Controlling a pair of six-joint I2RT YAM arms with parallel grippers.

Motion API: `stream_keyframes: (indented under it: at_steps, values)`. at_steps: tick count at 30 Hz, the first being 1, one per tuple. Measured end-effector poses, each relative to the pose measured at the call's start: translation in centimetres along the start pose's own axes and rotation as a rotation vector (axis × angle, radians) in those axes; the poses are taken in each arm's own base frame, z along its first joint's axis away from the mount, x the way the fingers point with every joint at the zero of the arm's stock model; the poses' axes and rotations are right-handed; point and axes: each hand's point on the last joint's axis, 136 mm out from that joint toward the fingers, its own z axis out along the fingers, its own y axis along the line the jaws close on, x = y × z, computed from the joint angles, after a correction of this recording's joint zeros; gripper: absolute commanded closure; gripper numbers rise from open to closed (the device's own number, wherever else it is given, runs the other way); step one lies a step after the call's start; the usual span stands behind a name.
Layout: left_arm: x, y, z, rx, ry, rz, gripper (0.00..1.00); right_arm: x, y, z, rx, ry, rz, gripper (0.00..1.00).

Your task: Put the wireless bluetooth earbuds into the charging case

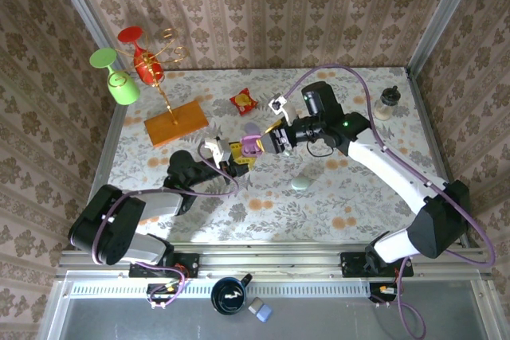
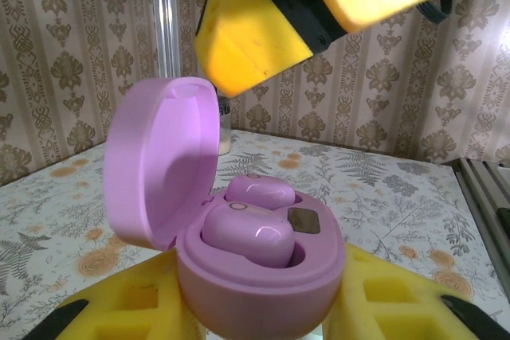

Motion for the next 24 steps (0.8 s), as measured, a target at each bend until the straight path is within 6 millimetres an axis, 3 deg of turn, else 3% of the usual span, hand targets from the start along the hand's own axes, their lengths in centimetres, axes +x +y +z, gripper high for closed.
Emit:
stream_keyframes:
  at_steps: [7, 15, 24]
  values:
    - [0.0, 0.0, 0.0, 0.0, -0.001, -0.001, 0.7, -1.6, 0.3, 1.0, -0.049, 0.001, -0.007, 0.29]
    - [-0.4, -0.1, -0.1, 0.0, -0.008, -0.005, 0.69, -0.2, 1.0, 1.9, -0.108, 0.057, -0.001, 0.29]
    - [-0.4, 0.2, -0.1, -0.015, -0.009, -0.018, 0.7, 0.7, 1.5, 1.3, -0.118, 0.064, 0.005, 0.3]
